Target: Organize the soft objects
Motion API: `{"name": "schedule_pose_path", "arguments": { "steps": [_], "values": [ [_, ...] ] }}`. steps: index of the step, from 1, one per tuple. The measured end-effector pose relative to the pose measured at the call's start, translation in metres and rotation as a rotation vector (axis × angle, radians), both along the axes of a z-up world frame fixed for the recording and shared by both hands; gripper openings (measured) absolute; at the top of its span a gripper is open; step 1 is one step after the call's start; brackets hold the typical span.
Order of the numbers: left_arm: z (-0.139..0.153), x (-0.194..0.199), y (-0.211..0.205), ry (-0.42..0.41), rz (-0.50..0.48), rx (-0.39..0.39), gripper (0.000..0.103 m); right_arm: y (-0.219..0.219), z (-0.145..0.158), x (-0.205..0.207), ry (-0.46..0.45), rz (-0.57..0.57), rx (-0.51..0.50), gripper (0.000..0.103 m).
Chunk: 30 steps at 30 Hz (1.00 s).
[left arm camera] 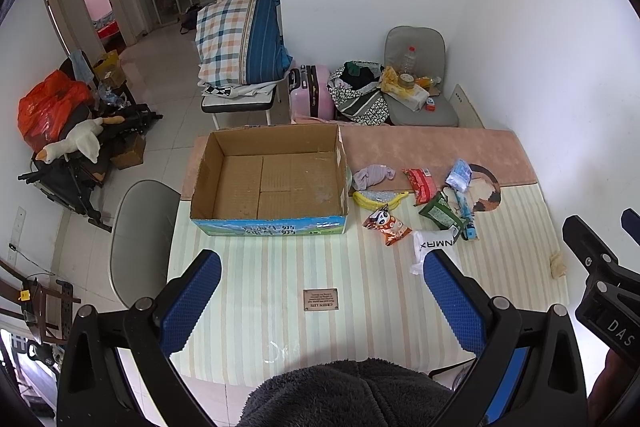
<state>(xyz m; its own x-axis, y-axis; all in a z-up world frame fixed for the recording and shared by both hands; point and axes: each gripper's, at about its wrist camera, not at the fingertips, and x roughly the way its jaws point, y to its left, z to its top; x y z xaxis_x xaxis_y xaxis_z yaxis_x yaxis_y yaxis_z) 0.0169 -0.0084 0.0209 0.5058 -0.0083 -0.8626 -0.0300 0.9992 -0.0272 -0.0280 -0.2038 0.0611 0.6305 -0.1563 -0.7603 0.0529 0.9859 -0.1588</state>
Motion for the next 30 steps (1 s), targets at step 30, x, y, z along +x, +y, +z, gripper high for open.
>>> {"name": "schedule_pose_path", "arguments": {
  "steps": [30],
  "values": [
    [-0.101,0.095,-0.04,0.184,-0.06,0.003,0.103,-0.082,-0.102,0.075,0.212,-0.092,0.201,0.103]
  ]
}}
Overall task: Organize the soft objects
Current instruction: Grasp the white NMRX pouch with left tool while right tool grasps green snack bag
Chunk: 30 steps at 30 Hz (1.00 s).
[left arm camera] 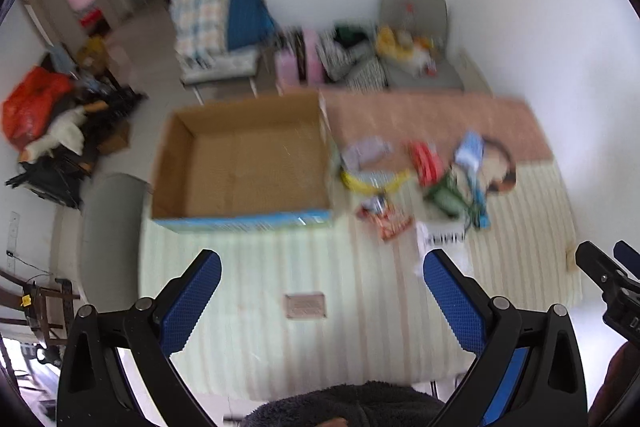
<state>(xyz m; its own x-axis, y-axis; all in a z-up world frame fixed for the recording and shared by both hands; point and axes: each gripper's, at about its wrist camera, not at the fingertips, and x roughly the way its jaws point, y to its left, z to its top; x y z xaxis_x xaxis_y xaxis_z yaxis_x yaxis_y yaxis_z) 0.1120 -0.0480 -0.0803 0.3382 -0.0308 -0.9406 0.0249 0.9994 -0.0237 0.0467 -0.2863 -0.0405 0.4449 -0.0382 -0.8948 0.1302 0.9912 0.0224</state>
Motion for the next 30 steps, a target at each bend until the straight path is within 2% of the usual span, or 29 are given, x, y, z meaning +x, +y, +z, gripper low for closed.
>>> {"name": "schedule_pose_path", "arguments": {
  "steps": [4,7,10,14,16,18,20,21,24,27,30],
  "values": [
    [-0.07,0.043,-0.046,0.187,-0.065,-0.094,0.103,-0.044,-0.067,0.028,0.146,-0.051,-0.004,0.103],
    [-0.123,0.07,-0.094,0.311,-0.115,-0.154,0.103,-0.079,-0.115,0.039,0.2,-0.093,-0.017,0.103],
    [-0.182,0.093,-0.146,0.427,-0.141,-0.173,0.103,-0.118,-0.167,0.053,0.255,-0.147,-0.021,0.103],
    [-0.249,0.109,-0.198,0.567,-0.17,-0.152,0.103,-0.163,-0.223,0.072,0.318,-0.197,-0.01,0.103],
    [-0.283,0.113,-0.215,0.625,-0.172,-0.112,0.103,-0.174,-0.237,0.076,0.348,-0.206,-0.015,0.103],
    [-0.304,0.112,-0.226,0.663,-0.179,-0.083,0.103,-0.184,-0.25,0.081,0.37,-0.197,-0.001,0.103],
    [-0.316,0.108,-0.232,0.671,-0.192,-0.055,0.098,-0.187,-0.255,0.086,0.389,-0.175,0.011,0.103],
    [-0.32,0.107,-0.232,0.667,-0.192,-0.026,0.089,-0.187,-0.255,0.089,0.394,-0.157,0.006,0.103],
    [-0.312,0.1,-0.224,0.627,-0.178,-0.036,0.077,-0.18,-0.252,0.106,0.404,-0.084,0.017,0.103],
    [-0.297,0.084,-0.199,0.591,-0.147,-0.004,0.075,-0.16,-0.25,0.133,0.392,0.028,-0.003,0.103],
    [-0.29,0.063,-0.161,0.58,-0.076,0.028,0.075,-0.129,-0.26,0.164,0.385,0.154,-0.041,0.103]
  ]
}}
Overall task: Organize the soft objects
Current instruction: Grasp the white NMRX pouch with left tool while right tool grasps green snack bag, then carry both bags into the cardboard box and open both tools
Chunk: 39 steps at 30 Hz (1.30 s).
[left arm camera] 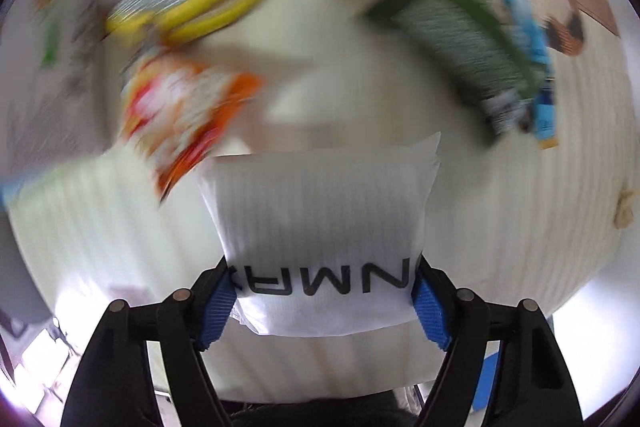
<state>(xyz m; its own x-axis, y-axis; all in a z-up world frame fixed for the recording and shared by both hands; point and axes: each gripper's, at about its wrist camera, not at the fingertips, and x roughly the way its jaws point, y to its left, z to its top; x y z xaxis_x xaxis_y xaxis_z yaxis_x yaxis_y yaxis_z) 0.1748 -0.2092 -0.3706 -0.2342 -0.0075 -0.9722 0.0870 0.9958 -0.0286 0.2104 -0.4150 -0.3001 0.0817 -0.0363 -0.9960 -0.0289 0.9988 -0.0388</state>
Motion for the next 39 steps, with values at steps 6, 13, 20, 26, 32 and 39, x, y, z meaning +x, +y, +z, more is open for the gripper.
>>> {"name": "schedule_pose_path", "arguments": {
  "steps": [6,13,20,26,32,39],
  "values": [
    [-0.018,-0.024,0.049,0.04,0.107,-0.014,0.077,0.062,-0.058,0.05,0.091,0.19,-0.094,0.097],
    [-0.012,-0.034,0.062,0.011,0.137,-0.047,0.072,0.084,-0.106,0.059,0.245,0.167,-0.101,0.05],
    [0.057,-0.047,0.089,-0.108,0.125,-0.05,0.071,0.071,-0.082,0.032,0.273,0.021,0.024,0.033],
    [0.161,-0.041,0.133,-0.251,0.148,-0.12,0.071,0.087,-0.01,-0.014,0.21,0.001,0.201,0.032],
    [0.215,0.02,0.209,-0.333,0.207,-0.154,0.071,0.153,0.077,-0.023,0.096,0.057,0.324,0.032],
    [0.193,0.097,0.301,-0.325,0.24,-0.074,0.071,0.271,0.107,0.042,0.03,0.076,0.346,0.032]
  ]
}}
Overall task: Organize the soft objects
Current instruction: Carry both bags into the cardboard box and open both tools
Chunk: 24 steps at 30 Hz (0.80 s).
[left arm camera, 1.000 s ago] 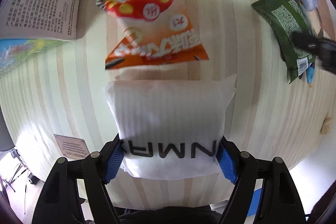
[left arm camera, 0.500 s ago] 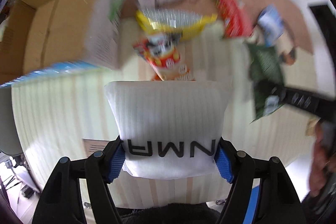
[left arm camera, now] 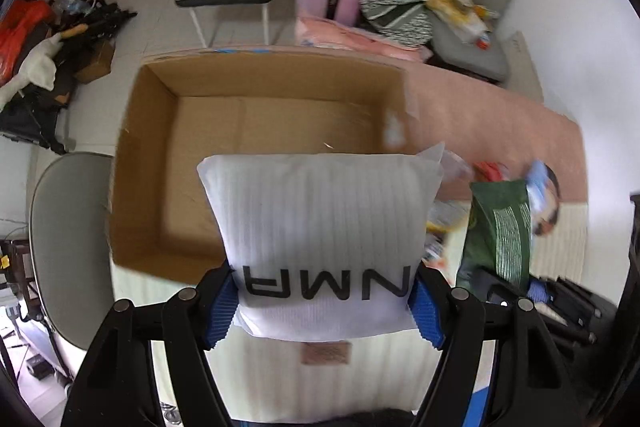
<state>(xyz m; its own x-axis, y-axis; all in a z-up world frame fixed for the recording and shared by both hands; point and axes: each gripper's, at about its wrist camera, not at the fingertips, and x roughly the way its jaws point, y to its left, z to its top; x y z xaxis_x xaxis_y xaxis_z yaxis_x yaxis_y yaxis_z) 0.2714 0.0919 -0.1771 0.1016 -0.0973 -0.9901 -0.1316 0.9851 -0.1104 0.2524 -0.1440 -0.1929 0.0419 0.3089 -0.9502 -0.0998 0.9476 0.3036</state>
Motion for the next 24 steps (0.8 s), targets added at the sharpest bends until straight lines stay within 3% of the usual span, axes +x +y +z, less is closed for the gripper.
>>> {"name": "schedule_pose_path", "arguments": {
  "steps": [5,10,16,20,24],
  "values": [
    [-0.032,0.053,0.044,0.089,-0.017,-0.025,0.071,0.072,-0.033,0.046,0.044,-0.025,-0.019,0.032],
    [-0.081,0.098,0.052,0.185,-0.083,-0.079,0.071,0.122,-0.077,0.087,0.077,-0.041,-0.073,0.032],
    [-0.133,0.126,0.052,0.281,-0.159,-0.092,0.071,0.147,-0.121,0.12,0.119,-0.066,-0.138,0.032],
    [-0.153,0.134,0.051,0.311,-0.177,-0.122,0.072,0.153,-0.141,0.134,0.139,-0.07,-0.167,0.032],
    [-0.166,0.139,0.049,0.336,-0.196,-0.101,0.073,0.157,-0.159,0.146,0.154,-0.069,-0.196,0.033]
  ]
}}
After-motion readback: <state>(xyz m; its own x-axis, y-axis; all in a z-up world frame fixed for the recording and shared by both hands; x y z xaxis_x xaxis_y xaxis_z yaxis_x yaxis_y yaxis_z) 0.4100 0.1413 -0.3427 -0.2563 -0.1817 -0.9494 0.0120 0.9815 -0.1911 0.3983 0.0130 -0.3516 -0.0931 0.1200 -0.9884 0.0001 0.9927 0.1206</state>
